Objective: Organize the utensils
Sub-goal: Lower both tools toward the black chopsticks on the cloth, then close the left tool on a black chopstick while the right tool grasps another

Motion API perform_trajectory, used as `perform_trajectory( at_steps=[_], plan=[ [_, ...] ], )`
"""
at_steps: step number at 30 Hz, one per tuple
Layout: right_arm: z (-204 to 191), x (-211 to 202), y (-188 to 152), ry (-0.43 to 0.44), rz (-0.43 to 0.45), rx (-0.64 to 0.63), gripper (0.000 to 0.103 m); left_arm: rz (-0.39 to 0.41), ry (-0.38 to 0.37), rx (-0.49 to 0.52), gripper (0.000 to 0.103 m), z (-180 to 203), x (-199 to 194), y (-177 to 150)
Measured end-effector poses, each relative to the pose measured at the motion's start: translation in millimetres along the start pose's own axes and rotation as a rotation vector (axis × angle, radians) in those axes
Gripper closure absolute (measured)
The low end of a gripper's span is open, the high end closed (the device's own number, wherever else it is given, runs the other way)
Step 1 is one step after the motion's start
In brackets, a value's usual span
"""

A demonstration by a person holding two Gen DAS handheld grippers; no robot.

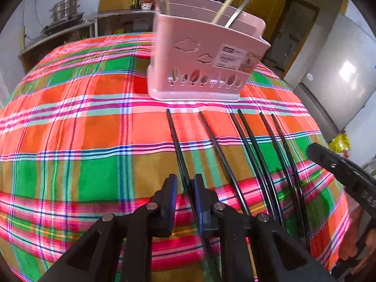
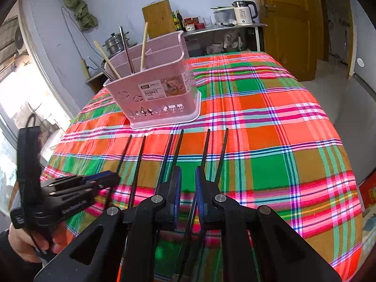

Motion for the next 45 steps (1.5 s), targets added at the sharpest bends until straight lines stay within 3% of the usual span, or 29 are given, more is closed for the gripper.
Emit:
perform_trajectory(
  at_steps=[4, 10, 19, 28, 40, 42, 43, 45],
  plan=[
    [0.0, 13.9, 4.8, -0.013, -0.021, -0.011, 0.091, 0.0, 0.027, -0.004, 0.089, -15.3, -6.6, -1.8],
    [0.6, 35.3, 14.7, -0.037, -0.047, -0.031, 0.091, -0.001, 0.001, -0.026, 0.089, -33.0, -15.1, 0.8],
    [5.9, 60.2, 28.6, -0.067, -0.083, -0.028, 0.091, -0.025, -0.004, -0.049, 0.088, -44.8, 3.1, 31.5],
    [7.3, 70.8, 37.2, -0.137, -0.1, -0.028, 0.091, -0.031, -0.003, -0.051, 0.089, -45.9, 14.2, 49.7],
    [5.1, 83.3, 38.9, -0.165, -0.147, -0.047, 0.091, -0.036, 0.016, -0.006, 0.089, -40.9, 19.6, 55.2],
    [3.5, 84.7, 40.4, -0.158, -0.155, -0.048, 0.092, -0.037, 0.021, -0.008, 0.095, -41.5, 20.0, 56.1],
    [3.0, 85.9, 42.2, -0.153, -0.16, -0.05, 0.098, -0.039, 0.015, -0.019, 0.095, -43.3, 20.0, 57.1],
    [1.1, 87.7, 46.1, -0.14, -0.165, -0.051, 0.098, -0.042, 0.002, -0.039, 0.096, -47.1, 19.8, 58.3]
  ],
)
Point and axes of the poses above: each gripper's, at about its wrist camera, not at the fingertips, and x roughly the way its jaws point, z to its right, y to its top, the point moved 1 cm from there along x, roughly the way its jaws point, and after that the axes turned 2 degrees about -y, right-handed, at the moved point
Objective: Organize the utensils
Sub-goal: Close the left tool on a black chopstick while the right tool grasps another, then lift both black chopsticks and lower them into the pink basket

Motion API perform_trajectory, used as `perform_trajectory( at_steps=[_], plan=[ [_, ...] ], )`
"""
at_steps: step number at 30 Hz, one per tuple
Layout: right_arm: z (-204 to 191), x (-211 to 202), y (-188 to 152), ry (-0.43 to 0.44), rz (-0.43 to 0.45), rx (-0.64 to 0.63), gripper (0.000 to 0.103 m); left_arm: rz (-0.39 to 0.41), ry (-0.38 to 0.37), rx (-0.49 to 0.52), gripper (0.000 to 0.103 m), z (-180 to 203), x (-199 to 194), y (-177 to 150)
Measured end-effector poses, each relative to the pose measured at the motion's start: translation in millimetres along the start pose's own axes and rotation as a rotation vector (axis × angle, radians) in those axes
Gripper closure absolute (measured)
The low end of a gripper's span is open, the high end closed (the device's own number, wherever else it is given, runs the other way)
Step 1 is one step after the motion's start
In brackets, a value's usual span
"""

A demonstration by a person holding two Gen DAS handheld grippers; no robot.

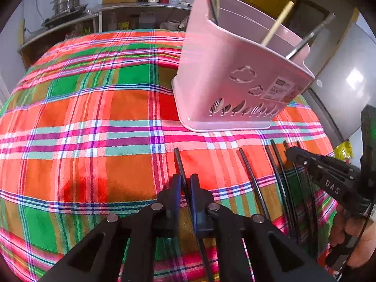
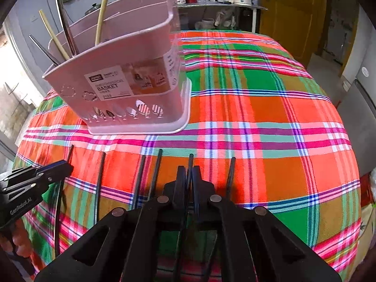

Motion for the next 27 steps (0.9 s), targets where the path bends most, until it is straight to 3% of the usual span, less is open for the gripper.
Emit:
perform_trajectory(
  at_steps=[9, 27],
  plan=[
    [-12.3, -45.4, 10.6, 0.052, 0.099, -0.013, 0.098, 0.067, -0.036, 0.0, 0.099, 6.7, -38.3, 4.3],
    [-17.4, -172.5, 42.8, 0.077, 0.417, -0.021, 0.099, 0.325, -0.064, 0.115, 0.099, 39.1, -165.2, 49.9]
  ],
)
Point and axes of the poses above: each gripper's, at about its wrist camera, not at the fingertips, and x roughly the way its jaws point, z to its right, y to its top, the point moved 1 cm from there along x, roughly the way its jaws point, and after that the axes turned 2 degrees about -y, right-handed, at the moved point
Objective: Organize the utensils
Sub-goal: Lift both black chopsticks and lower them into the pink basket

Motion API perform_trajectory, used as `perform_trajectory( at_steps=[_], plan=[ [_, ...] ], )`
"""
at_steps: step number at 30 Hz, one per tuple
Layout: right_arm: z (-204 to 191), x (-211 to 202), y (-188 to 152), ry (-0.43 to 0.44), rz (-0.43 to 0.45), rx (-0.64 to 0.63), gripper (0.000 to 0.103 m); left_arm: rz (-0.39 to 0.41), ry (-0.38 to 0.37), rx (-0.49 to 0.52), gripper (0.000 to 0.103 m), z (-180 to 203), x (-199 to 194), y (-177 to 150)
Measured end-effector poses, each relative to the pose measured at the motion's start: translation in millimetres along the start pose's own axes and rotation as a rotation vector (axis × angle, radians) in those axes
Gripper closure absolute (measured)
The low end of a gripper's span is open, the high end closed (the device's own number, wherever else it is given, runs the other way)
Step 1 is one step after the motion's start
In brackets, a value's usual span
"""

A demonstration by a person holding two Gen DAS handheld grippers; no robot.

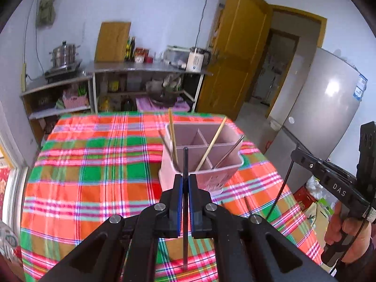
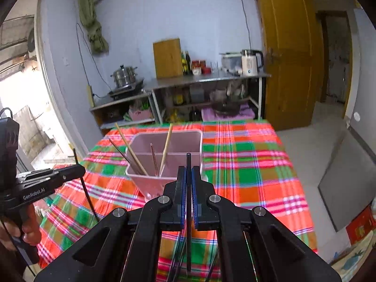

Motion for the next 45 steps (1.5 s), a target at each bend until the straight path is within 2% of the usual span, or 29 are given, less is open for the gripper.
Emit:
perform_trajectory(
  at_steps=[5, 15, 26, 38, 45],
  plan=[
    [0.9, -12.0, -1.1, -0.003, 0.015, 0.001, 0.099, 0.024, -0.01, 0.002, 0.099, 2.7, -14.5, 0.9],
    [-7.0, -32.5, -10.6, -0.004, 0.02, -0.021, 0.099, -0.001, -0.01, 0.001, 0.099, 3.1, -24.0, -13.9],
    [-10.4, -59.9, 0.8, 0.007, 0.074, -0.03, 0.099, 0.005, -0.05, 0.012, 0.099, 12.2, -44.8, -8.1],
    [-16.9, -52.1, -2.1, 0.045, 0.062, -0.027, 0.099, -0.012, -0.057, 0.012, 0.099, 15.9, -41.5, -7.6],
    [-19.2, -51.6, 15.9, 0.069, 0.094, -0.014, 0.099, 0.018, -0.062, 0.007, 0.099, 15.7, -46.9, 15.9]
  ],
)
Point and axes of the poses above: each gripper's, at about its wrist camera, not at the fingertips, and x roughly the way its jaws point, z to its right, y to its top, the point moved 1 cm from there along x, roughly the way its jaws point, and after that the axes turned 2 degrees about -y, right-handed, at the moved point
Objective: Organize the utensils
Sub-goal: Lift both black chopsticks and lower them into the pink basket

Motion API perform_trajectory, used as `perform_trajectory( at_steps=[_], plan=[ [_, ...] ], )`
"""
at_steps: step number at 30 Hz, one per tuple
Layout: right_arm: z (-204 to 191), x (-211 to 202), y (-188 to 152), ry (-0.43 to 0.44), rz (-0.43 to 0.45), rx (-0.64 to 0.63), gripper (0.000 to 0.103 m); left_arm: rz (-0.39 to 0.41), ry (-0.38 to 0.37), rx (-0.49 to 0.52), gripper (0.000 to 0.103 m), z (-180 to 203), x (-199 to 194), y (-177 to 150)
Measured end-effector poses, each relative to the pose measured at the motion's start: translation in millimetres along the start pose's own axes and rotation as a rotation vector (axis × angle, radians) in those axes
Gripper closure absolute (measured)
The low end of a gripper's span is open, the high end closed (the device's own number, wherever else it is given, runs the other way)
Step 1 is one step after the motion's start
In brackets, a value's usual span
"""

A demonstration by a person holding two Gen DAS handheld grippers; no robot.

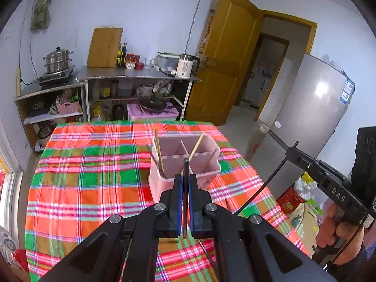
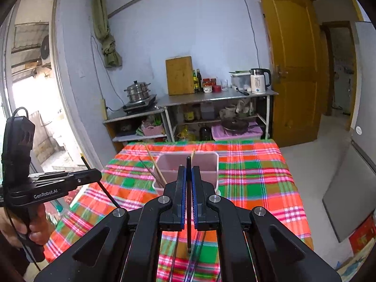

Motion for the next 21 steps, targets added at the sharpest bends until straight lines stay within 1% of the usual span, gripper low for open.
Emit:
perform_trajectory(
  at_steps=[8, 13, 18, 21],
  plan=[
    [-9.8, 6.8, 39.4, 0.031, 0.067, 0.01, 0.099, 0.061, 0.004, 0.033, 0.099, 9.3, -11.5, 52.3],
    [-11.0, 11.7, 61.9, 0.047, 0.107, 0.041, 0.099, 0.107, 0.002, 0.033, 0.099, 12.0, -14.3, 83.5],
    [-10.9, 21.4, 81.0, 0.05, 0.141, 0.061, 0.099, 0.136, 0.005, 0.021, 0.099, 9.1, -8.6, 105.8],
    [-9.8, 30.2, 85.6, 0.048, 0.152, 0.065, 0.099, 0.134, 0.003, 0.018, 0.099, 5.7, 0.0, 110.3]
  ],
)
Point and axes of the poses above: each gripper's, at about its wrist camera, not at the fingertips, and x roughly the way its jaws point, z to its right, y to its top, the point moved 1 cm from there along x, roughly the way its jaws point, and after that the axes turned 2 degrees about -y, right-handed, at the moved point
